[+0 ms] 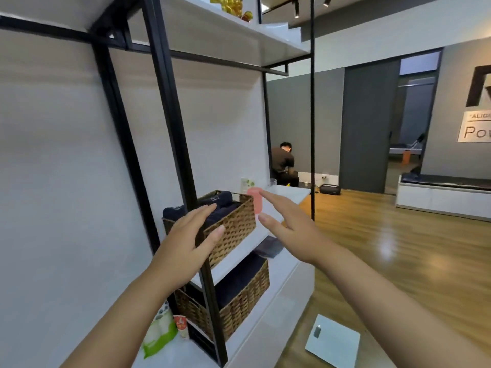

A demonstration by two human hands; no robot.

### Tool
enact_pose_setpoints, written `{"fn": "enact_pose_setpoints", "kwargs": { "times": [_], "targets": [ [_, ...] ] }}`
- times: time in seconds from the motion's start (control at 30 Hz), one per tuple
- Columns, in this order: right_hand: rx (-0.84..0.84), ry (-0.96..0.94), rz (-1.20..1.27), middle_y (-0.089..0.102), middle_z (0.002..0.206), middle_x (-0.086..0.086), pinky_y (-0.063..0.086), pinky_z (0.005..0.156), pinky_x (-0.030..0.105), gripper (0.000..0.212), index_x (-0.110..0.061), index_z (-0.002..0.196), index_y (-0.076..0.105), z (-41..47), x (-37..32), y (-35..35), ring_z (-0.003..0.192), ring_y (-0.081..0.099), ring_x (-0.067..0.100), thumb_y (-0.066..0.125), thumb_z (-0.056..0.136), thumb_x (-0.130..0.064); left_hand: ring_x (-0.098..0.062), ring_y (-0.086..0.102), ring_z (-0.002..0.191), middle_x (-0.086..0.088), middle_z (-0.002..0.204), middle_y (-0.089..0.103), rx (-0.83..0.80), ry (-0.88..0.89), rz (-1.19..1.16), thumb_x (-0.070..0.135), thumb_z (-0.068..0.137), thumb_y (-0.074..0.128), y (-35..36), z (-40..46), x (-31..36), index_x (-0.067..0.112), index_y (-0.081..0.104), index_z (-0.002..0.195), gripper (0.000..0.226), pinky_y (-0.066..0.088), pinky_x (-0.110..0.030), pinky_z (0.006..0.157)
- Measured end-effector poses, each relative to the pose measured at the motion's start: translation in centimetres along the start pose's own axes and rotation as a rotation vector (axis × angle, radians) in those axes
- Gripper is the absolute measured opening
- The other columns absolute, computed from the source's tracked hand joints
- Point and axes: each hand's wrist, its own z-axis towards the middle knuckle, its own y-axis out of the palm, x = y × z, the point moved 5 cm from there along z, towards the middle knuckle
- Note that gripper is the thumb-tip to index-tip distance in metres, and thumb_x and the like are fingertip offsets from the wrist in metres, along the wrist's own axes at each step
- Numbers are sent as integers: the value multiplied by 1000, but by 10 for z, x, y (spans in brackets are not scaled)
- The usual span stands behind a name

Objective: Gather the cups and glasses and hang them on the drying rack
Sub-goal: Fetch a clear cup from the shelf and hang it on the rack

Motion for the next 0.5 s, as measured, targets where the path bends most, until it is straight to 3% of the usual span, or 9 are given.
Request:
{"fn": "enact_pose_setpoints", "kwargs": {
  "times": [0.17,0.37,0.43,0.5],
  "targets": [
    [42,29,-4,34,166,-21,26,117,34,68,-51,159,28,21,66,-59,147,27,-3,38,97,-78,-8,33,149,15,160,40,-12,22,0,75,92,38,62,74,30,39,35,159,76,31,-46,122],
    [45,47,-5,33,158,-32,24,100,10,71,-50,160,30,49,155,-131,133,25,-22,39,95,-78,4,32,142,28,153,37,-1,22,-44,65,98,47,142,161,58,46,35,156,62,28,-25,111],
    [47,60,0,33,153,-36,25,103,13,70,-51,159,31,60,185,-154,131,28,-24,41,95,-77,4,32,140,30,152,36,-7,8,-61,67,98,48,167,187,62,47,34,157,64,29,-26,110],
    [58,81,-15,34,156,-32,26,109,23,74,-49,160,32,71,213,-171,137,29,-14,40,93,-79,1,33,142,27,154,36,-9,7,-61,69,96,48,189,211,63,44,34,158,67,31,-30,114]
  ]
}}
